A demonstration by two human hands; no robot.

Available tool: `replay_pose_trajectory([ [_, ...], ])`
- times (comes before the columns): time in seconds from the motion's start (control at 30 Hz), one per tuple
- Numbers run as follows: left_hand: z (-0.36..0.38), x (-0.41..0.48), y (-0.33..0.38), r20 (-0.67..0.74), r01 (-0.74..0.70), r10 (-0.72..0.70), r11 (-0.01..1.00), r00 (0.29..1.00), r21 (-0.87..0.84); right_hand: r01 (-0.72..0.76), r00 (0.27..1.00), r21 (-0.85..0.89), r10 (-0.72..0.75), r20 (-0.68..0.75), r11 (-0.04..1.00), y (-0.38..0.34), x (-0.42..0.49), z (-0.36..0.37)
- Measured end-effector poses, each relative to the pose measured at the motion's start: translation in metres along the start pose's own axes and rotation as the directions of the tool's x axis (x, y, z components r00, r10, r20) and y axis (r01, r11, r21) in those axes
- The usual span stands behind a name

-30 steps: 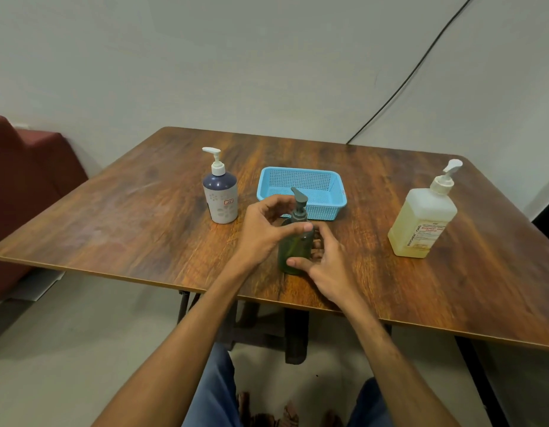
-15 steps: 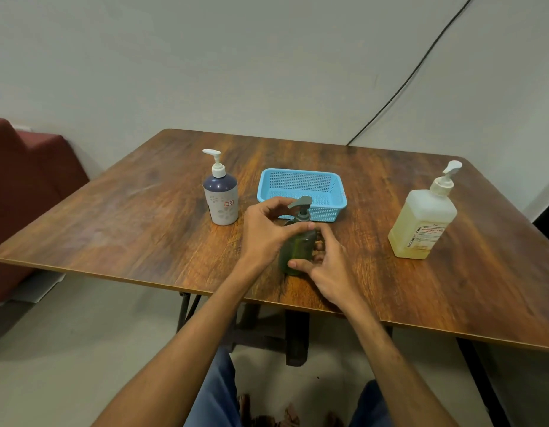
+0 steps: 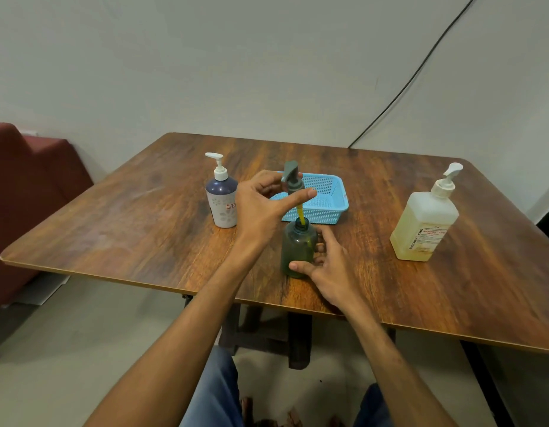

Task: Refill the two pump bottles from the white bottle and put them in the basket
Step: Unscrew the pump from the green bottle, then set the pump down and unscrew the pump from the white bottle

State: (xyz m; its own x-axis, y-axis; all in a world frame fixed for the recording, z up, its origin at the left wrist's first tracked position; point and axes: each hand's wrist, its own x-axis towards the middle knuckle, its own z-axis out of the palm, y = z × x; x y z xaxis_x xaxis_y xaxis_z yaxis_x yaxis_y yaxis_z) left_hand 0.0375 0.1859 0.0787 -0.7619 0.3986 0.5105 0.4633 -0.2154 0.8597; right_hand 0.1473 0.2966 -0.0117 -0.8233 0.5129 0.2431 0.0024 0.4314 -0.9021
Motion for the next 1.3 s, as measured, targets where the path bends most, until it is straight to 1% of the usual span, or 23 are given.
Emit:
replay_pose_trajectory([
  [0.1,-0.006,0.010,0.018,-0.022,-0.048,0.048,0.999,0.999,0.006,-0.006,1.000,-0.018,0.006,-0.001,1.000,0.001,0.000,0.000],
  [0.3,-0.022,0.021,0.054,-0.032,-0.148,0.146,0.988,0.989,-0.054,0.010,1.000,-0.037,-0.010,-0.003,0.999,0.002,0.000,0.000],
  [0.43,-0.039,0.018,0.055,-0.050,-0.199,0.200,0.980,0.978,0.030,0.004,1.000,-0.037,-0.003,0.007,0.999,0.001,0.000,-0.001],
  [0.53,-0.050,0.008,0.039,-0.070,-0.184,0.191,0.979,0.979,0.093,0.003,1.000,-0.037,-0.003,-0.003,0.999,-0.001,-0.001,-0.001],
  [0.63,-0.059,-0.010,0.013,-0.062,-0.184,0.200,0.962,0.978,0.200,0.006,1.000,-0.031,-0.006,-0.009,0.999,-0.002,-0.002,0.000],
  [0.8,-0.063,-0.043,-0.033,-0.105,-0.133,0.175,0.939,0.979,0.316,0.022,1.000,-0.043,-0.023,-0.012,0.999,-0.004,-0.004,0.000],
  [0.9,-0.064,-0.059,-0.053,-0.159,-0.084,0.147,0.935,0.976,0.343,0.016,1.000,-0.049,-0.017,-0.014,0.999,-0.004,-0.004,0.000],
  [1.07,-0.065,-0.077,-0.065,-0.258,-0.030,0.123,0.941,0.958,0.338,0.005,1.000,-0.065,-0.006,-0.015,0.998,-0.003,-0.003,0.000],
  [1.17,-0.070,-0.085,-0.074,-0.304,0.045,0.074,0.930,0.950,0.366,0.005,1.000,-0.067,-0.005,-0.010,0.998,-0.002,-0.003,-0.001],
  [1.3,-0.076,-0.095,-0.085,-0.316,0.158,-0.017,0.890,0.949,0.427,-0.002,1.000,-0.070,0.001,-0.008,0.998,-0.002,-0.003,-0.001],
])
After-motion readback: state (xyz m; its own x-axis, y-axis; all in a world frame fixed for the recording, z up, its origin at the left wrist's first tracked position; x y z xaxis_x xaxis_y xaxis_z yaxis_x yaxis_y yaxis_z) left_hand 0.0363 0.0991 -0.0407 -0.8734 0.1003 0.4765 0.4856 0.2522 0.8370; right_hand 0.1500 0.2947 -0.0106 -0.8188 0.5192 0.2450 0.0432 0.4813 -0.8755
